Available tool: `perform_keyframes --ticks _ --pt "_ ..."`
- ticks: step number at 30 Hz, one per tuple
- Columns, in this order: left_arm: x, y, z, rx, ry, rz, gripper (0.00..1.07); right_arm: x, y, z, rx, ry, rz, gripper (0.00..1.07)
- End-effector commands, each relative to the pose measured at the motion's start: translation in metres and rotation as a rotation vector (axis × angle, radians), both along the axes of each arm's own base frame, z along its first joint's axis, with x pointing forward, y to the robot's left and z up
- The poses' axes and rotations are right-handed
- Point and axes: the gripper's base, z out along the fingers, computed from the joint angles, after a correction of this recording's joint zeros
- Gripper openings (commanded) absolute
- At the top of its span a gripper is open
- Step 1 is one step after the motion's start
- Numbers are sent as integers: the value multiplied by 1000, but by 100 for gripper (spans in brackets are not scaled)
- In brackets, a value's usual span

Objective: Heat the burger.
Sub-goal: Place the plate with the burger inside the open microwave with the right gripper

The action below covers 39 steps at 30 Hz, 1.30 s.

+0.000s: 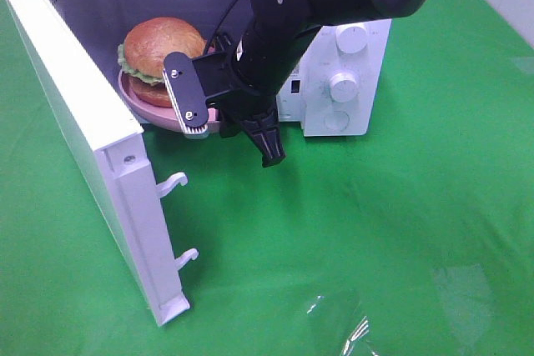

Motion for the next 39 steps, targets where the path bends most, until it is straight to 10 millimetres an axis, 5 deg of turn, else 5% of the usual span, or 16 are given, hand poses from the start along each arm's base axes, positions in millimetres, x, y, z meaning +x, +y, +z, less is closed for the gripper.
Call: perform_keyframes --ticks 1,39 --pt "-2 -1 0 -8 -19 -2 86 8 4 14 59 -89 -17 0" --pt "-2 -1 0 -8 -19 -2 86 43 29 0 123 -136 -119 0"
